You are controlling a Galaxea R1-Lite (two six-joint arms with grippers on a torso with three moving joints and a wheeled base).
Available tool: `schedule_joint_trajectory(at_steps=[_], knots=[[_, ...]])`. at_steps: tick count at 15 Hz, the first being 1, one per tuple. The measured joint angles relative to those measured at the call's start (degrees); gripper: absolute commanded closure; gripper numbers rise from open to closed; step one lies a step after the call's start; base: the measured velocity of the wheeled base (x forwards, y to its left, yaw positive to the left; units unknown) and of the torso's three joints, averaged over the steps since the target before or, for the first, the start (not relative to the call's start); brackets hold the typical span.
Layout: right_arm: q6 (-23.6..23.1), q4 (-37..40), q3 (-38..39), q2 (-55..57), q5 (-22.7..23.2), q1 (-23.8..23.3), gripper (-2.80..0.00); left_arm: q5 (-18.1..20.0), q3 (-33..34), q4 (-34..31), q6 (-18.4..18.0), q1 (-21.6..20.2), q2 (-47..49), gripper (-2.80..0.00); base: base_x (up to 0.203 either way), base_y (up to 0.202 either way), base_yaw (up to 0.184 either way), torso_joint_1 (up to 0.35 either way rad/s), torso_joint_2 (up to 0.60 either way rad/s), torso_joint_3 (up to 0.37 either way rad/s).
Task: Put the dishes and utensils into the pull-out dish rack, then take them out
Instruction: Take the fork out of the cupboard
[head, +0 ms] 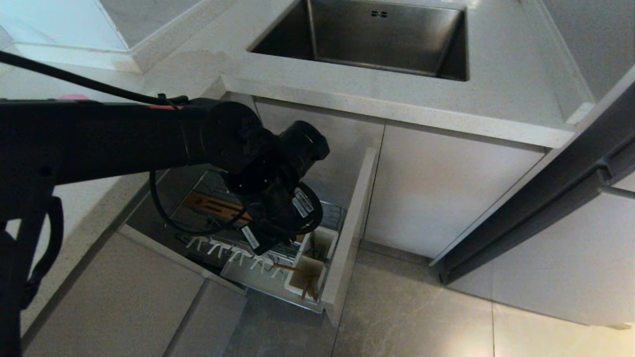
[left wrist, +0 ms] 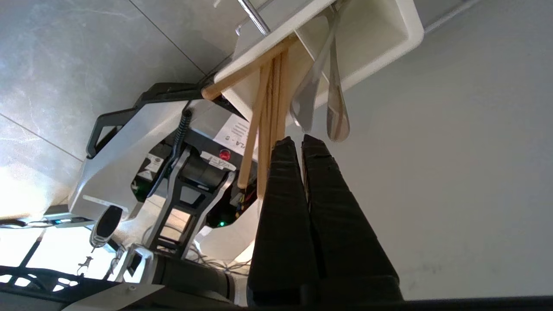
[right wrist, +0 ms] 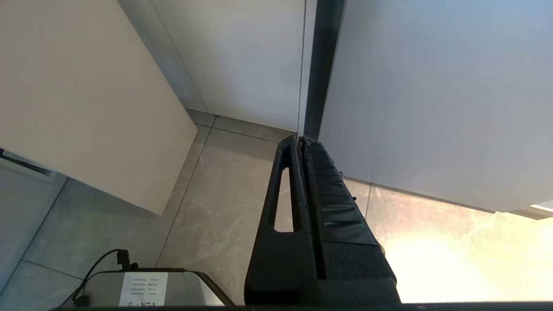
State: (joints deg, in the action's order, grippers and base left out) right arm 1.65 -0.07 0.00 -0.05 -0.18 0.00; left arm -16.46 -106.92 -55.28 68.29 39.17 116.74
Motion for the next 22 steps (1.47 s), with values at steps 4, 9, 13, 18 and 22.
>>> schedule_joint_trajectory(at_steps=[4,9,13,18,22], knots=[[0.0,0.0,0.0,0.0,0.0,0.0,0.0,0.0,0.0,0.4,0.2,0.1,0.2,-2.8,0.0,0.0,0.0,0.0,0.0,0.0],[0.0,0.0,0.0,0.0,0.0,0.0,0.0,0.0,0.3,0.3,0.0,0.2,0.1,-2.8,0.0,0.0,0.0,0.0,0.0,0.0],[0.0,0.0,0.0,0.0,0.0,0.0,0.0,-0.2,0.4,0.0,-0.2,0.2,0.0,-2.8,0.0,0.0,0.0,0.0,0.0,0.0],[0.0,0.0,0.0,0.0,0.0,0.0,0.0,-0.5,0.6,-0.4,-0.3,0.4,-0.6,-2.8,0.0,0.0,0.0,0.0,0.0,0.0],[0.0,0.0,0.0,0.0,0.0,0.0,0.0,-3.2,0.2,-1.4,-3.3,0.2,-4.8,-2.8,0.0,0.0,0.0,0.0,0.0,0.0]])
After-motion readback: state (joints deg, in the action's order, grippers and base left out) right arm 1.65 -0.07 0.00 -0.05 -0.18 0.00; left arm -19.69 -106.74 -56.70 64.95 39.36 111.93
